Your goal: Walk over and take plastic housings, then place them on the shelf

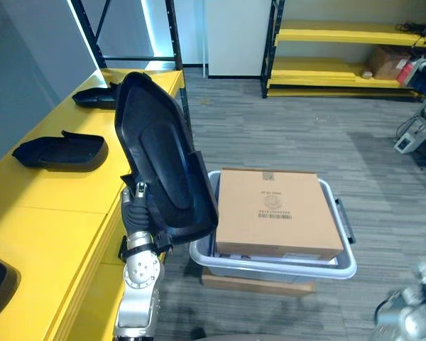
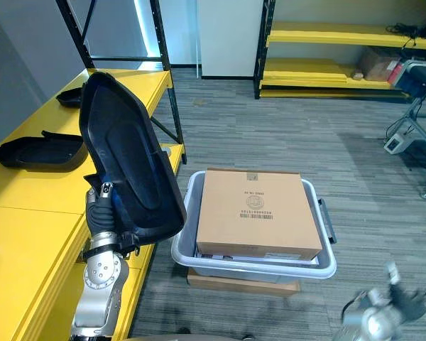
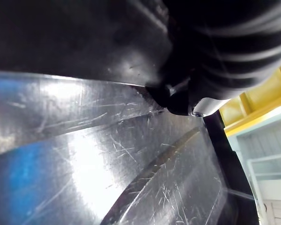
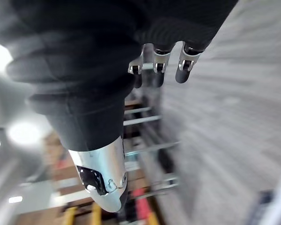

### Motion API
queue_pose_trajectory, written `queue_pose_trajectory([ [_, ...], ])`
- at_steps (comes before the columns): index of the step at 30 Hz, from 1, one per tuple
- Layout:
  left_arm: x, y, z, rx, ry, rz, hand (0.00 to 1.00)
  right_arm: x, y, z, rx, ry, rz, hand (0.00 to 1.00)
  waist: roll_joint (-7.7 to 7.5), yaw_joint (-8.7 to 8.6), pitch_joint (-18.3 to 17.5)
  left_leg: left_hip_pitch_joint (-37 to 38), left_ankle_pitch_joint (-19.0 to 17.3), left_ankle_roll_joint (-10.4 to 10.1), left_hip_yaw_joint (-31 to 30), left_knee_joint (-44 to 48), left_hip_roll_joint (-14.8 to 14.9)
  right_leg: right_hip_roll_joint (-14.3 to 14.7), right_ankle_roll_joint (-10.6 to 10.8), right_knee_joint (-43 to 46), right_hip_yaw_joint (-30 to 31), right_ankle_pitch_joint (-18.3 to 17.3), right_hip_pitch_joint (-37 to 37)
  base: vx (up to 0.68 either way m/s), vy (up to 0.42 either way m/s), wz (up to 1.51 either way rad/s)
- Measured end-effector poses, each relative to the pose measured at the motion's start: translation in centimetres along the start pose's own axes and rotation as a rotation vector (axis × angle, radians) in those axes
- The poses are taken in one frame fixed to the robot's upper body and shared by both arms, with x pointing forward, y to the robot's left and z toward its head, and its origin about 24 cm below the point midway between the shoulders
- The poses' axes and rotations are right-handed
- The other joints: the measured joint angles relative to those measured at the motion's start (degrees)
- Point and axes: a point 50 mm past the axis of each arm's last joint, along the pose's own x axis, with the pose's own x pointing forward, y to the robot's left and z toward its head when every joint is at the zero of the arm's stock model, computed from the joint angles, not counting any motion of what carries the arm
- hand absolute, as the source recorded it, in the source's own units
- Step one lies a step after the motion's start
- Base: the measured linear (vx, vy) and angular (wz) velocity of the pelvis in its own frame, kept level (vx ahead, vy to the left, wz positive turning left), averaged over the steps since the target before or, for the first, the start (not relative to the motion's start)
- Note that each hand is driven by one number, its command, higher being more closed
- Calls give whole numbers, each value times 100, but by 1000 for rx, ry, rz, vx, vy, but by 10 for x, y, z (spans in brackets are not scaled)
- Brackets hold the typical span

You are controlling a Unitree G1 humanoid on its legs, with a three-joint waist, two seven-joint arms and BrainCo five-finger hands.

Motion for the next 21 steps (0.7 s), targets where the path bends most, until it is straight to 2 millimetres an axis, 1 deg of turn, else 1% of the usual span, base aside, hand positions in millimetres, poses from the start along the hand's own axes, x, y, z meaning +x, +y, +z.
queue_pose_trajectory([
  [1, 0, -2, 0, -2, -1, -12, 100, -1, -2, -13, -59, 55, 8, 0, -9, 12, 6, -2, -5, -7, -3, 0, 4, 3, 0, 0, -7, 0, 6, 0, 0, 0],
  [2, -2, -5, 0, -7, 0, -26, 100, -5, -4, -31, -122, 126, 25, 0, -11, 49, 10, -7, -6, -9, -11, -1, 10, 9, -5, 2, -14, -3, 8, 1, -2, 4],
  [3, -3, -8, 0, -13, 2, -38, 100, -9, -4, -44, -178, 182, 44, 0, -12, 114, 23, -9, -7, -10, -13, -1, 14, 12, -8, 6, -16, -6, 7, 2, -3, 3],
  [5, -3, -10, 0, -16, 4, -47, 100, -14, -3, -57, -249, 234, 79, 0, -17, 154, 45, -24, -4, -7, -64, 2, 10, 9, -12, 30, -29, -24, 14, 7, 0, 12],
  [6, -3, -9, 0, -14, 4, -45, 100, -15, -2, -61, -280, 246, 96, 0, -12, 155, 59, -28, 7, 7, -102, 8, 3, 1, -9, 72, -54, -55, 14, 8, -1, 27],
  [7, -3, -8, 0, -10, 4, -47, 100, -17, 1, -63, -314, 250, 125, 0, -53, 155, 98, -48, 16, 17, -181, 28, -12, -10, 0, 132, -139, -105, 20, 4, -1, 28],
  [9, -4, -8, 0, -8, 4, -47, 100, -18, 5, -65, -359, 248, 158, 0, -57, 174, 111, -93, 20, 16, -278, 46, -38, -18, 2, 237, -271, -181, 36, -10, -14, 37],
  [11, -4, -9, 0, -7, 3, -55, 100, -19, 12, -69, -422, 258, 197, 0, -143, 277, 198, -150, 74, -20, -516, 61, -85, -72, 4, 450, -511, -332, 37, -7, -16, 58],
  [13, -4, -13, 0, -12, -1, -76, 100, -20, 18, -70, -449, 256, 220, 0, -198, 310, 257, -246, 123, -29, -769, 127, -142, -144, 11, 634, -732, -464, 26, 8, -14, 92],
  [14, -5, -17, 3, -21, -9, -93, 100, -21, 24, -71, -476, 253, 247, 0, -239, 333, 352, -346, 177, -72, -1070, 237, -223, -251, 2, 912, -1085, -624, 9, 7, -29, 130],
  [15, -5, -18, 6, -33, -19, -95, 100, -21, 28, -71, -498, 245, 265, 0, -252, 365, 431, -449, 194, -94, -1185, 336, -280, -330, -6, 1085, -1305, -722, 7, -18, -27, 143],
  [16, -5, -19, 9, -52, -25, -98, 100, -21, 33, -69, -511, 230, 284, 0, -256, 429, 474, -614, 243, -170, -1174, 409, -331, -436, 8, 1221, -1513, -808, -1, -96, 20, 133],
  [17, -6, -22, 14, -73, -44, -105, 100, -21, 38, -67, -529, 213, 305, 0, -176, 471, 507, -813, -90, 41, -584, 488, -189, -497, -3, 1308, -1899, -846, 40, -116, 37, 132],
  [18, -6, -23, 18, -83, -57, -108, 100, -20, 40, -63, -531, 195, 310, 0, -159, 475, 523, -933, -235, 31, -128, 625, -86, -516, -4, 1308, -2086, -844, 86, -106, 40, 162],
  [19, -7, -25, 24, -102, -85, -112, 100, -20, 45, -59, -535, 168, 329, 0, -173, 468, 592, -1075, -362, 22, 810, 966, 229, -563, -5, 1312, -2425, -844, 183, -74, 41, 156],
  [20, -7, -27, 26, -119, -100, -112, 100, -17, 48, -54, -552, 145, 342, 0, -37, 496, 560, -1236, -432, 128, 1857, 1276, 670, -578, -6, 1390, -2720, -847, 265, -44, 46, 145],
  [21, -8, -28, 26, -126, -100, -114, 100, -17, 49, -52, -556, 140, 345, 0, 21, 497, 532, -1232, -504, 228, 2302, 1399, 822, -578, -4, 1438, -2890, -848, 324, -9, 57, 136],
])
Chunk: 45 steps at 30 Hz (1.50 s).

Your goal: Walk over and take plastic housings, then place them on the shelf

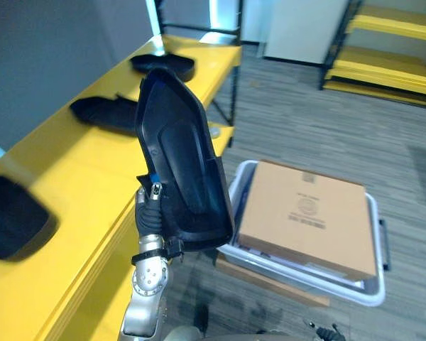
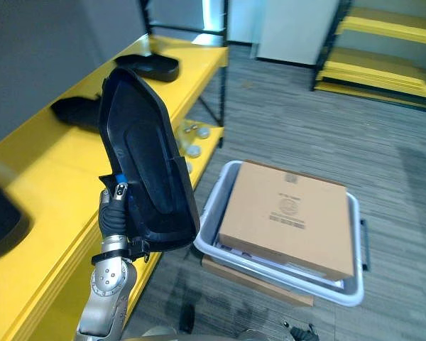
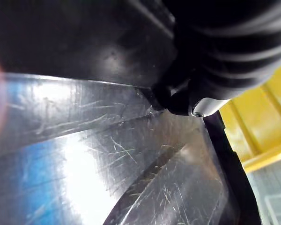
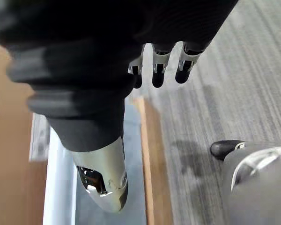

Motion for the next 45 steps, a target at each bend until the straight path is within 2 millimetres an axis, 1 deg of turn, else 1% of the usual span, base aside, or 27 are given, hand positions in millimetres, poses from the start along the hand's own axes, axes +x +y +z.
queue_pose_trajectory([
  [1, 0, -4, 0, -11, 1, -14, 100, 1, -2, 2, -7, -7, -5, 0, -36, -33, 5, 34, -201, 157, 679, 215, 190, -71, 5, 46, -312, -1, 130, 61, 74, 118],
  [3, 2, -14, 3, -32, -24, -61, 100, -1, -5, -3, -9, 11, -17, 0, -21, -36, -1, 17, -335, 310, 1322, 672, 474, -205, 67, 35, -758, -40, 306, 120, 156, 143],
  [4, 4, -22, 4, -55, -36, -88, 100, 0, -6, -3, -12, 13, -20, 0, -9, -39, -5, -79, -364, 347, 1306, 869, 413, -298, 263, 136, -942, -168, 379, 104, 169, 121],
  [6, 6, -29, -1, -75, -24, -120, 100, 0, 1, -2, -14, 17, 1, 0, -64, -43, -13, -285, -564, 421, 1036, 1094, 264, -344, 322, 54, -1112, -206, 496, 81, 187, 88],
  [9, 13, -35, -9, -63, -5, -146, 100, 3, 18, 13, -36, -19, 43, 0, -128, -36, -15, -614, -915, 517, 685, 1505, 124, -448, 345, 132, -1301, -233, 541, 92, 201, 57],
  [10, 13, -34, -11, -52, 5, -150, 100, 4, 22, 17, -40, -32, 54, 0, -174, -53, -18, -605, -981, 552, 609, 1516, 18, -486, 218, 173, -1137, -290, 555, 116, 213, 51],
  [11, 13, -34, -12, -44, 11, -159, 100, 4, 24, 18, -42, -38, 61, 0, -213, -81, -26, -579, -1022, 600, 482, 1483, -125, -510, -65, 292, -692, -468, 486, 110, 196, 79],
  [12, 12, -36, -12, -45, 12, -169, 100, 4, 25, 18, -43, -37, 64, 0, -223, -190, -31, -515, -1017, 603, 280, 1334, -341, -396, -85, 419, 215, -816, 291, 103, 157, 96],
  [13, 11, -38, -13, -46, 16, -177, 100, 4, 25, 17, -46, -25, 64, 0, -219, -229, -26, -373, -973, 595, 122, 1135, -519, -245, -62, 631, 950, -983, 28, 119, 139, 90],
  [14, 11, -39, -14, -46, 20, -182, 100, 4, 25, 15, -49, -15, 64, 0, -216, -237, -25, -269, -950, 590, 47, 1042, -578, -175, -83, 732, 1173, -1021, -89, 113, 78, 68],
  [17, 8, -44, -17, -48, 37, -208, 100, 2, 21, 2, -64, 24, 57, 0, -137, -364, -12, 303, -859, 514, -599, 664, -738, 199, -156, 1174, 1852, -1041, -771, 156, -11, 99],
  [19, 7, -45, -17, -49, 38, -220, 100, 1, 18, -2, -67, 36, 51, 0, -133, -382, -9, 483, -830, 466, -834, 556, -766, 296, -173, 1250, 2276, -1025, -1151, 170, -58, 95],
  [20, 7, -44, -17, -49, 38, -220, 100, -1, 13, -10, -73, 60, 41, 0, -139, -388, -9, 589, -817, 435, -1074, 568, -794, 440, -109, 1267, 2805, -966, -1448, 136, -61, 90],
  [21, 7, -44, -17, -49, 38, -219, 100, -2, 13, -11, -71, 62, 40, 0, -144, -392, -7, 606, -820, 430, -1116, 580, -799, 462, -94, 1265, 2923, -952, -1511, 176, -96, 109],
  [22, 7, -44, -18, -49, 40, -219, 100, -2, 9, -12, -73, 63, 33, 0, -191, -410, -3, 642, -813, 414, -1301, 657, -875, 491, -43, 1254, 3347, -895, -1668, 124, -103, 97],
  [23, 7, -44, -18, -48, 42, -218, 100, -6, 6, -19, -70, 74, 27, 0, -306, -402, -6, 656, -859, 343, -1402, 780, -964, 457, -35, 1194, 3630, -666, -1721, 181, -181, 103],
  [24, 6, -43, -18, -48, 44, -216, 100, -7, 8, -21, -64, 74, 31, 0, -373, -386, -27, 666, -922, 259, -1413, 833, -1005, 427, -74, 1113, 3702, -509, -1708, 180, -229, 79],
  [25, 5, -42, -20, -48, 51, -210, 100, -10, 11, -24, -53, 77, 39, 0, -449, -352, -61, 660, -1049, 159, -1443, 958, -1039, 363, -66, 1048, 3730, -35, -1671, 158, -208, 43],
  [26, 1, -41, -21, -55, 67, -203, 100, -9, 10, -17, -47, 50, 40, 0, -324, -314, -63, 657, -1152, 34, -1421, 1038, -876, 474, -88, 952, 3670, 9, -1587, 152, -195, 17],
  [28, -3, -39, -23, -62, 85, -198, 100, -8, 15, -6, -36, 7, 53, 0, -215, -254, -126, 638, -1201, -42, -1216, 1040, -591, 698, -210, 689, 3659, 118, -1550, 127, -167, -26],
  [30, -3, -41, -23, -75, 88, -217, 100, -8, 17, -4, -30, -2, 64, 0, -185, -248, -150, 702, -1144, -147, -1156, 939, -458, 810, -278, 534, 3598, 161, -1463, 126, -170, -11],
  [33, -5, -47, -22, -102, 91, -237, 100, -10, 15, -10, -29, 13, 63, 0, -217, -251, -164, 906, -969, -340, -1168, 622, -442, 861, -311, 369, 3515, 181, -1294, 108, -114, 5],
  [38, -6, -49, -22, -105, 95, -241, 100, -14, 17, -20, -18, 42, 62, 0, -290, -218, -201, 974, -636, -394, -1227, 300, -523, 810, -338, 225, 3315, 199, -1189, 57, -40, 23],
  [40, -5, -49, -22, -104, 95, -240, 100, -15, 17, -22, -18, 47, 60, 0, -341, -194, -202, 922, -463, -431, -1371, 228, -575, 724, -340, 236, 3054, 197, -1125, -38, -41, 63],
  [43, -3, -46, -18, -105, 78, -220, 100, -14, 20, -17, -18, 31, 60, 0, -349, -170, -185, 754, -462, -434, -1579, 390, -575, 659, -401, 353, 2800, 134, -1159, -70, -27, 57],
  [44, 0, -42, -13, -106, 55, -197, 100, -13, 21, -13, -16, 20, 56, 0, -392, -134, -161, 619, -566, -491, -1557, 440, -593, 546, -431, 470, 2736, 66, -1261, -164, 29, 40],
  [45, 2, -40, -9, -109, 37, -183, 100, -13, 23, -13, -11, 17, 61, 0, -440, -138, -128, 571, -703, -389, -1423, 657, -531, 474, -432, 525, 2661, 45, -1312, -216, 61, 52],
])
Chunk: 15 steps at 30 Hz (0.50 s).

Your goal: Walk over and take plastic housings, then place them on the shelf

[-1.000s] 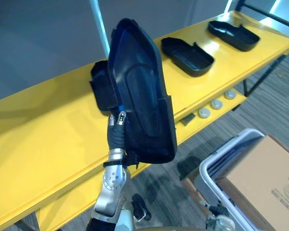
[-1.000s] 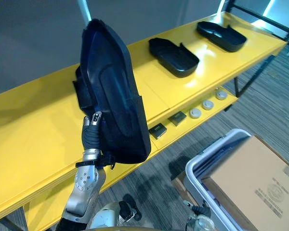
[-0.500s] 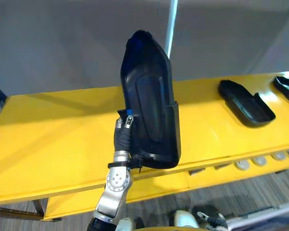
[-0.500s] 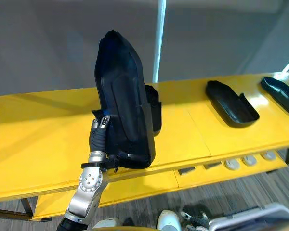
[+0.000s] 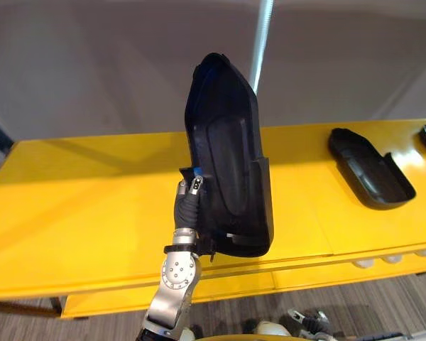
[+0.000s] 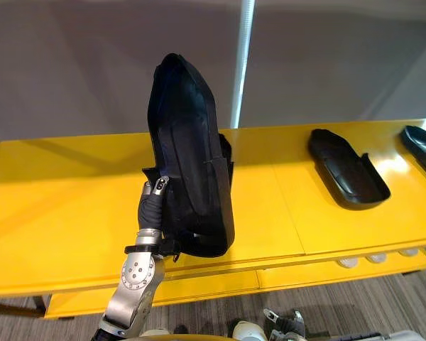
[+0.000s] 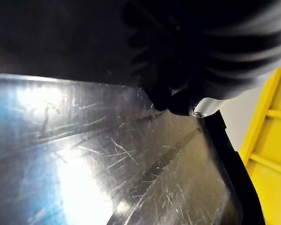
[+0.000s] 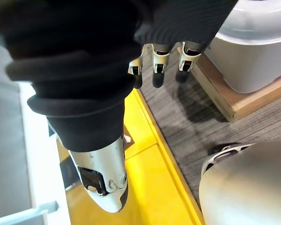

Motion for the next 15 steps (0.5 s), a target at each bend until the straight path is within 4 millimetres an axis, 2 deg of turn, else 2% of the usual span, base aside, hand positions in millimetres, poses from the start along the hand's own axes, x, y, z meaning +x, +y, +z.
queue_pose_trajectory([
  [1, 1, 0, 7, -10, -31, 6, 100, 1, -1, 3, -2, -12, -5, 0, -11, -16, 39, -213, -171, 182, 306, 595, 237, -156, -28, 138, -85, -20, -86, -208, 114, 63],
  [2, 2, 2, 12, -17, -53, 21, 100, 2, -3, 7, -8, -22, -10, 0, -51, -35, 67, -307, -306, 182, 501, 1137, 577, -339, 64, 267, -140, -43, -128, -170, 121, 60],
  [3, 2, 3, 14, -21, -60, 30, 100, 3, -4, 8, -10, -27, -14, 0, -52, -58, 66, -302, -313, 188, 551, 1322, 768, -430, 111, 347, -160, -56, -145, -178, 197, 48],
  [5, 3, 4, 19, -61, -84, 75, 100, 4, -11, 12, -20, -40, -40, 0, -28, -65, 53, -159, -289, 148, 496, 1471, 1449, -744, 426, 707, -120, -229, -276, -178, 290, 40],
  [6, 3, 5, 21, -73, -91, 79, 100, 5, -11, 13, -22, -44, -41, 0, -20, -68, 50, -126, -255, 93, 450, 1443, 1570, -821, 522, 792, -102, -251, -327, -158, 385, 37],
  [8, 3, 6, 25, -91, -109, 97, 100, 5, -11, 14, -31, -44, -41, 0, 76, -48, -2, -15, -102, -164, 123, 1061, 1802, -979, 765, 965, -34, -187, -531, -123, 433, 18],
  [9, 3, 8, 25, -96, -114, 108, 100, 6, -8, 15, -46, -44, -35, 0, 142, -40, -40, 40, -291, -1140, -30, 854, 1737, -1063, 957, 988, 85, -83, -689, -151, 634, -7],
  [10, 3, 15, 23, -79, -104, 135, 100, 4, 3, 15, -37, -44, -8, 0, -2, -41, 8, -65, -495, -939, 53, 1228, 1563, -1193, 1120, 712, 251, 112, -658, -160, 641, -11],
  [11, 3, 18, 23, -79, -101, 150, 100, 2, 6, 14, -31, -43, 1, 0, 4, -41, 16, -189, -653, -871, 42, 1498, 1563, -1179, 1136, 464, 255, 296, -568, -156, 652, -26],
  [12, 3, 22, 25, -74, -115, 164, 100, -1, 12, 9, -22, -30, 14, 0, 52, 44, 28, -446, -964, -720, 49, 2052, 1611, -1125, 1116, -11, 303, 778, -450, -101, 448, -47],
  [13, 4, 26, 25, -61, -119, 182, 100, -1, 18, 9, -45, -27, 40, 0, 100, 129, 60, -578, -1187, -585, 232, 2408, 1687, -1101, 1038, -475, 400, 1151, -389, -139, 624, -75],
  [14, 4, 34, 23, -33, -117, 208, 100, -1, 22, 13, -50, -36, 60, 0, 74, 135, 43, -610, -1317, -432, 482, 2476, 1706, -1093, 652, -908, 382, 1477, -345, -113, 449, -75],
  [15, 4, 37, 22, -21, -114, 216, 100, 0, 24, 15, -57, -42, 64, 0, 69, 148, 40, -590, -1339, -391, 612, 2455, 1724, -1075, 515, -961, 338, 1512, -385, -143, 470, -74],
])
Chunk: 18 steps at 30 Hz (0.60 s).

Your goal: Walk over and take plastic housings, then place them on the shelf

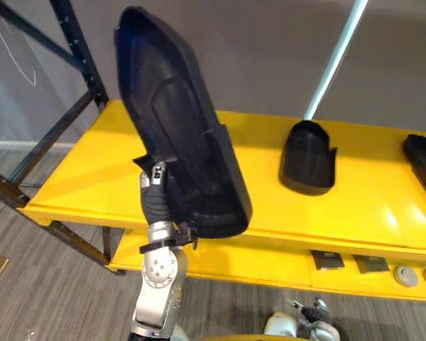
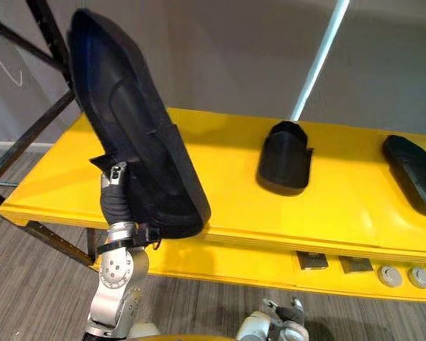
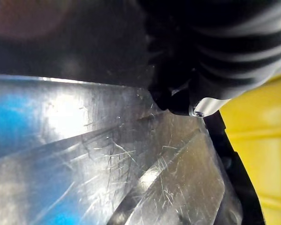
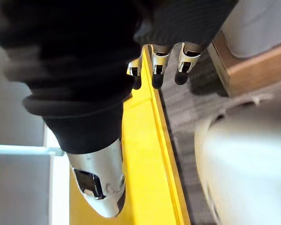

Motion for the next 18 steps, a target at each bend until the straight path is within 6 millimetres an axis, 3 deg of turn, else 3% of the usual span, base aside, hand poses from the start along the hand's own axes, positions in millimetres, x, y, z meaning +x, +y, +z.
queue_pose_trajectory([
  [2, 0, 10, -5, 42, 17, 20, 100, 2, 6, 9, -10, -23, 16, 0, 9, 75, 4, 113, 36, 120, 456, -194, 64, 282, 42, 183, -282, -35, -131, -106, 250, -103],
  [3, -3, 11, -9, 51, 43, 23, 100, 3, 6, 8, -20, -23, 16, 0, 2, 56, 0, 196, 105, 210, 636, -384, 28, 569, 265, 522, -300, -320, -103, -70, 170, -105],
  [4, -5, 11, -14, 49, 66, 25, 100, 3, 4, 8, -18, -21, 11, 0, 20, 50, 12, 271, 167, 250, 753, -542, -27, 780, 264, 789, -218, -774, -113, -76, 185, -53],
  [5, -7, 10, -20, 54, 96, 22, 100, 2, 4, 5, -16, -13, 10, 0, 31, -78, 19, 353, 311, 311, 807, -810, -148, 1062, 178, 1152, 23, -1262, -97, -38, 102, -20],
  [7, -9, 8, -25, 54, 124, 1, 100, 1, 2, -2, -23, 11, 7, 0, -1, -210, 3, 509, 533, 341, 864, -1229, -410, 1415, -121, 1341, 361, -1804, -31, 0, 36, 12],
  [8, -10, 5, -26, 46, 131, -8, 100, 1, -1, -6, -29, 27, -1, 0, 5, -229, -8, 573, 638, 332, 826, -1433, -563, 1453, -246, 1243, 532, -1773, 1, 23, 8, 14],
  [11, -12, -2, -26, 40, 136, -41, 100, 1, -7, -10, -18, 41, -21, 0, 53, -217, -17, 618, 912, 380, 513, -1721, -761, 1426, -290, 1140, 503, -1703, 103, 41, -41, 14],
  [14, -13, -3, -27, 39, 139, -40, 100, 0, -6, -11, -7, 42, -21, 0, 41, -207, -19, 825, 1048, 205, 364, -2002, -736, 1529, -381, 956, 467, -1620, 355, 28, -96, 11],
  [18, -13, -4, -29, 51, 144, -50, 100, 1, -6, -10, 7, 36, -22, 0, 47, -186, -62, 902, 1213, 151, 370, -2290, -736, 1621, -443, 683, 490, -1467, 424, -31, -53, -1],
])
